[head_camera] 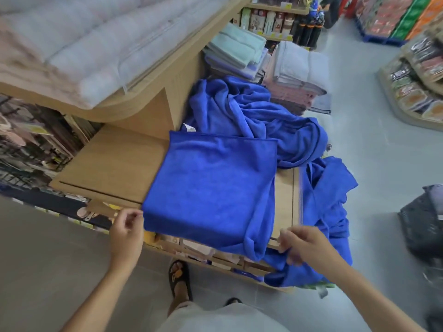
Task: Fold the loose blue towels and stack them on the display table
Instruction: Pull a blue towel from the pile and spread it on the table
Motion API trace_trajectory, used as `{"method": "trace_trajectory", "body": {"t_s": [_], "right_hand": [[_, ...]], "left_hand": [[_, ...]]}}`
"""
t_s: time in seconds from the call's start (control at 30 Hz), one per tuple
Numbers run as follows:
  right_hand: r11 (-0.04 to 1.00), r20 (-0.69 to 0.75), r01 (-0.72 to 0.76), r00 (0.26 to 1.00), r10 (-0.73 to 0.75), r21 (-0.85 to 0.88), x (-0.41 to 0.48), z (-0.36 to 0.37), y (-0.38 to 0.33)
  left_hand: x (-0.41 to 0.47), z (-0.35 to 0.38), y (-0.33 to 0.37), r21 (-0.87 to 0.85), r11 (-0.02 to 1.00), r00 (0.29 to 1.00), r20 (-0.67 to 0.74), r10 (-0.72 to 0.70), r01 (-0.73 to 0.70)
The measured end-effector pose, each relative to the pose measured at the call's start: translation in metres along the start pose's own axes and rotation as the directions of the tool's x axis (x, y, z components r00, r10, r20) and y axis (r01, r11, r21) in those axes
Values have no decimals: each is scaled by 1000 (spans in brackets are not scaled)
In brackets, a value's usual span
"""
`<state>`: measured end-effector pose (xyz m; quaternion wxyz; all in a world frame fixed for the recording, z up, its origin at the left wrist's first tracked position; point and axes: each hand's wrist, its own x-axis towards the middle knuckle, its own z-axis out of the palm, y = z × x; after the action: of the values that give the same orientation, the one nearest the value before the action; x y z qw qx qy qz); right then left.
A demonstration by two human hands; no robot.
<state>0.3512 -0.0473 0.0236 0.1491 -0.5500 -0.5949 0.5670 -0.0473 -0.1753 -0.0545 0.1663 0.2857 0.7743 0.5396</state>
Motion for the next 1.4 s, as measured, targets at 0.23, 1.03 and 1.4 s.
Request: {"method": "trace_trajectory", "body": {"t_s": [0.23, 1.03, 1.4], "right_hand": [[735, 441, -538, 824, 356, 412, -4, 30, 42], [995, -657, 97, 748, -90, -26, -39, 100, 63], [864, -640, -22, 681, -356, -504, -34, 132, 47]], "left_hand": [[-23, 21, -19, -365, 523, 638, 430, -639, 770], [-2, -22, -33, -389, 476, 611, 580, -539, 789], [4, -33, -45, -313, 627, 644, 645, -411, 714]]}}
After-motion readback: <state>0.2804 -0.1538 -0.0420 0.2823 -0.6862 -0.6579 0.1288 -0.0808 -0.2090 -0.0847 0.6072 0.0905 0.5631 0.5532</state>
